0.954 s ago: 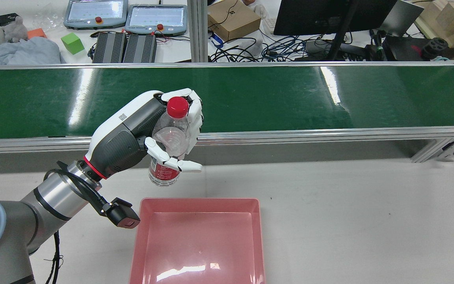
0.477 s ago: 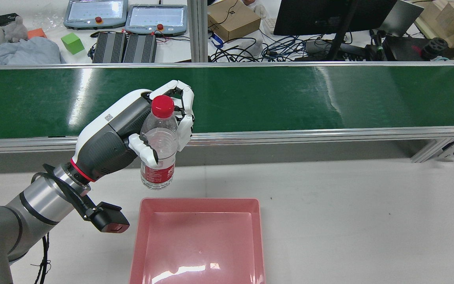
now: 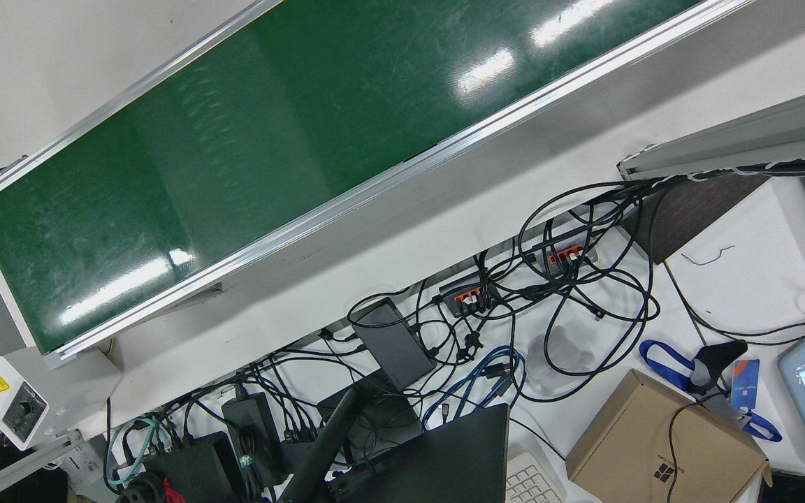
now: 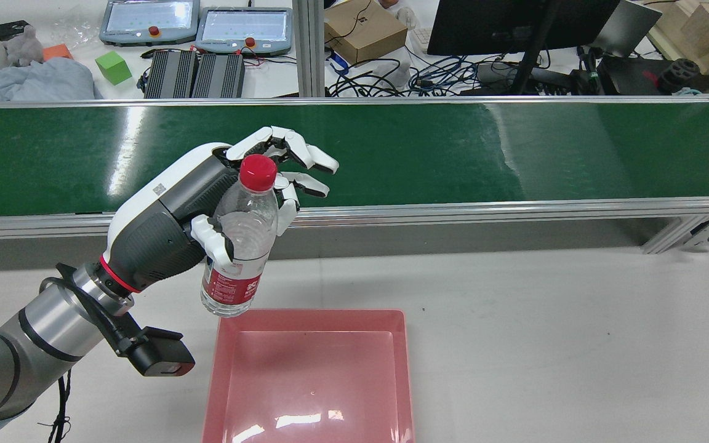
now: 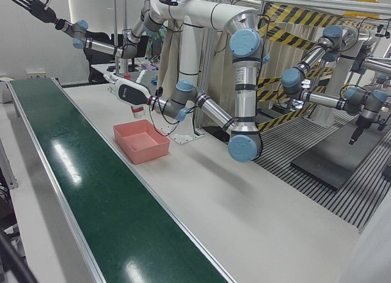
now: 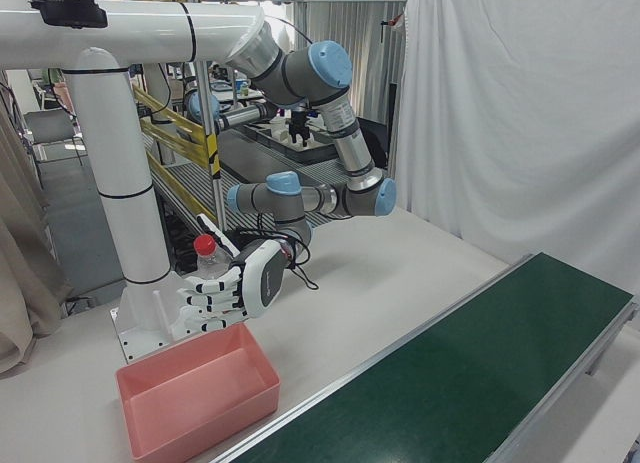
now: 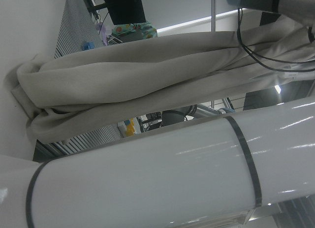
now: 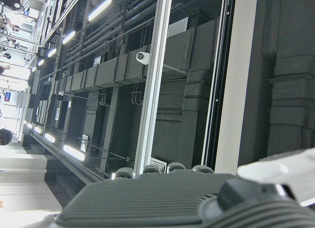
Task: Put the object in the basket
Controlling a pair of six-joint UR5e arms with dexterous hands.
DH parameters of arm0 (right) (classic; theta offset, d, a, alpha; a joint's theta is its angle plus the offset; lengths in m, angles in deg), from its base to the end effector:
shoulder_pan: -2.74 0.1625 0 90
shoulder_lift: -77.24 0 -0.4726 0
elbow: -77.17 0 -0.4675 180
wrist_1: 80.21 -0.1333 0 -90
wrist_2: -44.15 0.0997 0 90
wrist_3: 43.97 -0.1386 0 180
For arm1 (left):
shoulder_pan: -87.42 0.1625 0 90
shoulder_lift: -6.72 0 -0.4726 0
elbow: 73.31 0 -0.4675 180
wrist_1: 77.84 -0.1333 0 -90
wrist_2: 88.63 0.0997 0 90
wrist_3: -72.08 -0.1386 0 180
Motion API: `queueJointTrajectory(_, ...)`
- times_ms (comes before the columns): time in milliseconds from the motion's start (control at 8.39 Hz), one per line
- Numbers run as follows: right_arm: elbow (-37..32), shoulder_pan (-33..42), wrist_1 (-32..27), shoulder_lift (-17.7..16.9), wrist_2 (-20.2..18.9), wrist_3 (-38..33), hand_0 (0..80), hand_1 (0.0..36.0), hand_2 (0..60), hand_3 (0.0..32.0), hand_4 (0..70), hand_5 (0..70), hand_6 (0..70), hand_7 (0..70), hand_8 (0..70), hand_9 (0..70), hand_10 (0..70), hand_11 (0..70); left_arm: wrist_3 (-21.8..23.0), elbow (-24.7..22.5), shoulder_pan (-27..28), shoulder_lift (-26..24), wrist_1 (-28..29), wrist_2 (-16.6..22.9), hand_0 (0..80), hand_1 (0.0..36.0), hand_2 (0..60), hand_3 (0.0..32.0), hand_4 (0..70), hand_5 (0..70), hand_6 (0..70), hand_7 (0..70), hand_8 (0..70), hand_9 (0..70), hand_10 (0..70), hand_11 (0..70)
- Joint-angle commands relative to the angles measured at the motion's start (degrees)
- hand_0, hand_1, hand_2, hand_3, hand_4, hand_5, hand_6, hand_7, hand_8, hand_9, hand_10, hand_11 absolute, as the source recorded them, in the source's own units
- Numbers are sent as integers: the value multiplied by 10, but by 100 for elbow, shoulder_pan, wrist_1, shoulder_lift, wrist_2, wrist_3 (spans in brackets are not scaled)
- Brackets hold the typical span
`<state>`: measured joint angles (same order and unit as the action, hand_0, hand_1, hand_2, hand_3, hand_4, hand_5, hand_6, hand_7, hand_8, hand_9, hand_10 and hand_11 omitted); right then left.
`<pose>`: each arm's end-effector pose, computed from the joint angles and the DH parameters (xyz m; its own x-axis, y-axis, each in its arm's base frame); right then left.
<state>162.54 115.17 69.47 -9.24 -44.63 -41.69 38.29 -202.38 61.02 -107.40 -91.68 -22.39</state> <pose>0.3801 -0.5637 0.6627 -0.9089 -0.4163 0.0243 -0.2225 0.4349 -0.8726 0.4195 -0.4194 0.1453 -0.9115 -0.3967 -0.1082 -0.2077 0.6714 -0.7114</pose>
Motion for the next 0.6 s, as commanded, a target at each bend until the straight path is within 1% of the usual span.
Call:
queueJointTrajectory(0, 6, -2, -1, 0, 0, 0, 0, 0, 0, 0, 0, 0, 0, 0, 0, 0, 0, 0, 4, -31, 3, 4, -14, 12, 406, 0, 0, 64, 105, 430, 104, 64, 151, 136, 141, 201)
queueJointTrajectory(238, -3, -2, -1, 0, 0, 0, 0, 0, 0, 0, 0, 0, 0, 0, 0, 0, 0, 0, 91, -31, 3, -14, -84, 20, 397, 0, 0, 70, 105, 428, 99, 61, 143, 129, 132, 188)
queueJointTrajectory(477, -3, 6, -1, 0, 0, 0, 0, 0, 0, 0, 0, 0, 0, 0, 0, 0, 0, 0, 110, -31, 3, -14, -93, 20, 381, 0, 0, 78, 72, 415, 81, 48, 115, 111, 115, 163)
